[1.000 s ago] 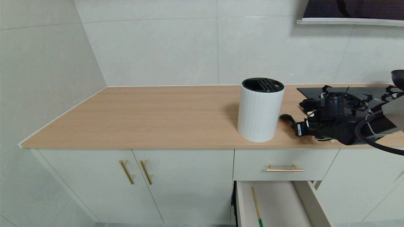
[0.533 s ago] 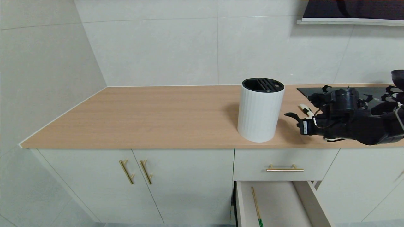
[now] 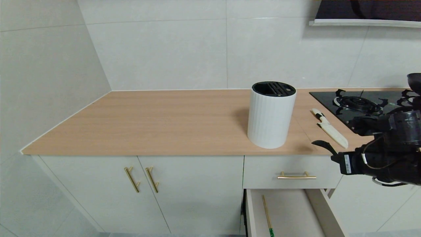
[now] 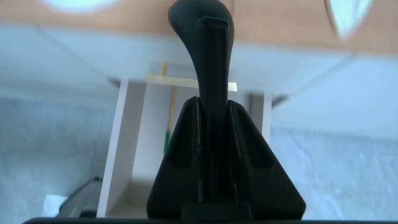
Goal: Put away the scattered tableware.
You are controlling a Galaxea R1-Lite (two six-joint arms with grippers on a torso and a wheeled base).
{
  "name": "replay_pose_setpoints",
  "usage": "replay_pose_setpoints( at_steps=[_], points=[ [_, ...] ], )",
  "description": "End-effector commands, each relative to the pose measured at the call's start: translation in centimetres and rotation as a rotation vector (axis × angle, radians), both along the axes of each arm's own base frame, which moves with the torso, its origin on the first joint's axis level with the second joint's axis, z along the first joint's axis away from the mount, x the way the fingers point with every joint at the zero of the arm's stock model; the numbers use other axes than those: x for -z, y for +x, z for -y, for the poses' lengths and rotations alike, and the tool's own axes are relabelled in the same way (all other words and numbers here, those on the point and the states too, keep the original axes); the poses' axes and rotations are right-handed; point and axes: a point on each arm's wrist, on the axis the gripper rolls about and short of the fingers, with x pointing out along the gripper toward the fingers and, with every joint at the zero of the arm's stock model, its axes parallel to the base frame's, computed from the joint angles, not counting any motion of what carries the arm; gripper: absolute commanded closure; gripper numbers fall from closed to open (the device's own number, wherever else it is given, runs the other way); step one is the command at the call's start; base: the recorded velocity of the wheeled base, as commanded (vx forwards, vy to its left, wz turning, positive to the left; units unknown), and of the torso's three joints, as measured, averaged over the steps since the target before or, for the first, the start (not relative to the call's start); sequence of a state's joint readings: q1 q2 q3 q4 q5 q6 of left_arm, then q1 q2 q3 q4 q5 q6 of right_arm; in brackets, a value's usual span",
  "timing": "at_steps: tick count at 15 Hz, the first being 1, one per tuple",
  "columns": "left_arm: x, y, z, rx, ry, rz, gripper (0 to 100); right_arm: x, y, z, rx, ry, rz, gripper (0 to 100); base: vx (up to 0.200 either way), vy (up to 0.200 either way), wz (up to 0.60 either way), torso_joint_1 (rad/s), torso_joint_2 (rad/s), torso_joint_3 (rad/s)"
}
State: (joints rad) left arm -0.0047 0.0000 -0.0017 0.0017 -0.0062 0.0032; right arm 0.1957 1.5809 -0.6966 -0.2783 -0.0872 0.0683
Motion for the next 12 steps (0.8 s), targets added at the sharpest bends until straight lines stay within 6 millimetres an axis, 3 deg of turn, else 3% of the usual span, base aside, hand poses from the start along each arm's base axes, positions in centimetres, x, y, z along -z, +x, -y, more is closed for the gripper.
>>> replay_pose_setpoints(
  at_steps=[1,12],
  points=[
    [0.0,0.0,0.0,0.0,0.0,0.0,0,-0.3,-1.8,0.3,-0.001,0.005,0.015,100,0.0,0.0,0.0,0.0,0.0,0.0],
    [0.0,0.0,0.0,0.0,0.0,0.0,0,1.2,-2.2,-0.8,-0.056,-0.006,-0.044,100,0.0,0.0,0.0,0.0,0.0,0.0]
  ],
)
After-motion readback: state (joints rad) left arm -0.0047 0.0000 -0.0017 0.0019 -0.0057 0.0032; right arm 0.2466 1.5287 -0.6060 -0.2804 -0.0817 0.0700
